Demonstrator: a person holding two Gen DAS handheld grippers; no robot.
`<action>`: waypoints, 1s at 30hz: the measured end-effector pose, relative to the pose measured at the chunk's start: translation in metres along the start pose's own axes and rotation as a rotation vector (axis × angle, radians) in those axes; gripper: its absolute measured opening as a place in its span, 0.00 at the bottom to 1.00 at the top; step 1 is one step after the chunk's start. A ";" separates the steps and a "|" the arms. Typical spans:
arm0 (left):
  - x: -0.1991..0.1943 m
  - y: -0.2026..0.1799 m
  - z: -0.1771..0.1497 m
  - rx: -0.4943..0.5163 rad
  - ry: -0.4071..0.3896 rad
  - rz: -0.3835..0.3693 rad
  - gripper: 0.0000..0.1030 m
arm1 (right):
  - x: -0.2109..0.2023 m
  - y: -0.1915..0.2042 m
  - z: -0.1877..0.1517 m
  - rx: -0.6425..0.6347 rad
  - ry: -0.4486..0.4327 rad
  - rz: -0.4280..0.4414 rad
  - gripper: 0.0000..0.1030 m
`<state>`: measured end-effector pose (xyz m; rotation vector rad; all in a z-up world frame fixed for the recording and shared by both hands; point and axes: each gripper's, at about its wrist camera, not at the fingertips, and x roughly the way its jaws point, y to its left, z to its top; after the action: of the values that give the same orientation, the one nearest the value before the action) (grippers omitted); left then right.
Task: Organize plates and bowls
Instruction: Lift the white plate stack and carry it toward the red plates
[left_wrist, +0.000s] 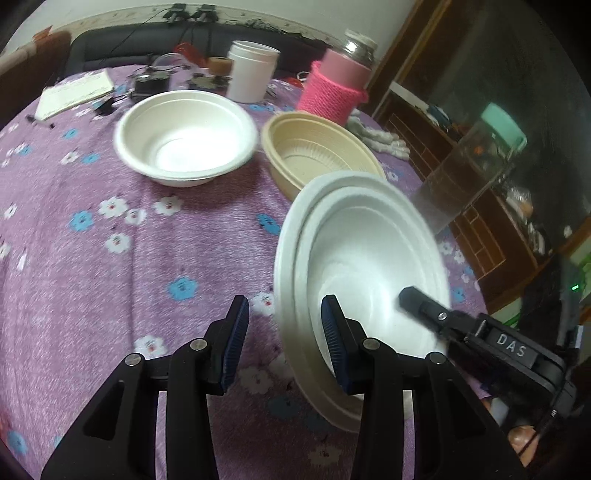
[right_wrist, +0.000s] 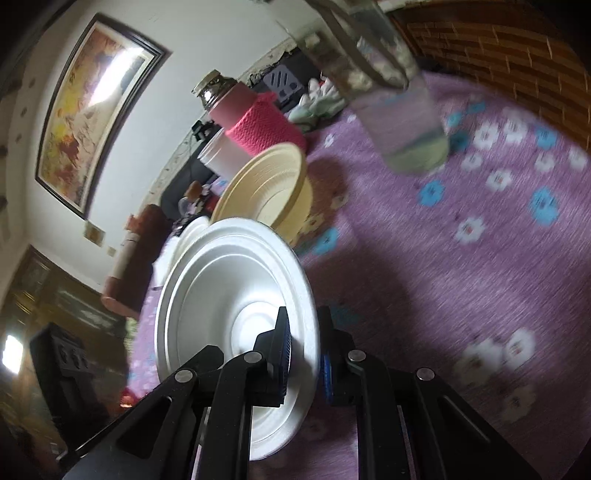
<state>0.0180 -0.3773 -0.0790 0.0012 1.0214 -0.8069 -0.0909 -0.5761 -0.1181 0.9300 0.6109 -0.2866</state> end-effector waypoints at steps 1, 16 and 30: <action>-0.004 0.005 -0.001 -0.016 -0.002 -0.002 0.37 | 0.003 -0.001 -0.002 0.023 0.024 0.034 0.14; -0.105 0.080 -0.018 -0.170 -0.056 0.064 0.38 | 0.040 0.080 -0.049 0.048 0.228 0.290 0.15; -0.214 0.162 -0.063 -0.240 -0.220 0.258 0.38 | 0.049 0.218 -0.123 -0.172 0.333 0.373 0.14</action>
<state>0.0108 -0.1109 -0.0091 -0.1547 0.8819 -0.4355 0.0083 -0.3491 -0.0586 0.9115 0.7381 0.2572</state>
